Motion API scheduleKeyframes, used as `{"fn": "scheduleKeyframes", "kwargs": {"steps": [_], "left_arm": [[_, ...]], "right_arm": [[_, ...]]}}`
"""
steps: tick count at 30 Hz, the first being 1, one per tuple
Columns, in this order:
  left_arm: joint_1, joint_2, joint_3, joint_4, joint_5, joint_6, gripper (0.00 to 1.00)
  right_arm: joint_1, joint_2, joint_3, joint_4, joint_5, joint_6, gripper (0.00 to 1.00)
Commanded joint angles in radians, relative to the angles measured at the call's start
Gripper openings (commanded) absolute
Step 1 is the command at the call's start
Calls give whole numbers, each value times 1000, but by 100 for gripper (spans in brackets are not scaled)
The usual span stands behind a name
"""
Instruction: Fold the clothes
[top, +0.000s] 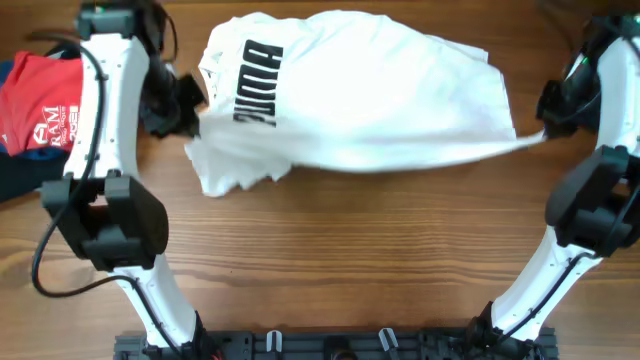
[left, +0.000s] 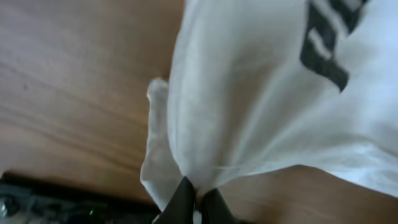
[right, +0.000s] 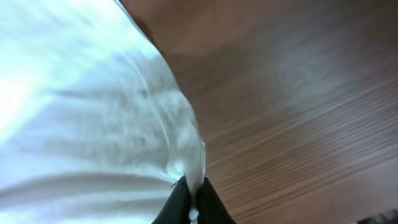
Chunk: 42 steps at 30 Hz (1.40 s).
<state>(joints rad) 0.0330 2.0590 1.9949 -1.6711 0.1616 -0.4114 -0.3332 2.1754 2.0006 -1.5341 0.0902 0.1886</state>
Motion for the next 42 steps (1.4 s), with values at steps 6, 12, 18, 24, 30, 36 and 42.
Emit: {"fn": "scheduleKeyframes", "kwargs": {"steps": [6, 12, 18, 24, 30, 36, 42], "left_arm": [[15, -11, -518, 131, -63, 8, 4], [45, -38, -668, 127, -192, -129, 4], [88, -53, -669, 146, -208, -136, 4], [97, -114, -669, 150, -208, -136, 4], [97, -275, -669, 412, -171, -171, 4], [96, -258, -669, 640, -88, -177, 4], [95, -254, -669, 660, -69, -177, 4]], "right_arm": [[-24, -7, -387, 125, 46, 26, 4], [-142, -50, -539, 195, 60, 106, 4], [-188, -85, -554, 215, 60, 106, 4], [-187, -85, -554, 221, 56, 105, 4], [-174, -85, -554, 384, -233, -86, 4], [-128, -85, -554, 522, -362, -141, 4], [-103, -85, -549, 455, -361, -187, 4]]}}
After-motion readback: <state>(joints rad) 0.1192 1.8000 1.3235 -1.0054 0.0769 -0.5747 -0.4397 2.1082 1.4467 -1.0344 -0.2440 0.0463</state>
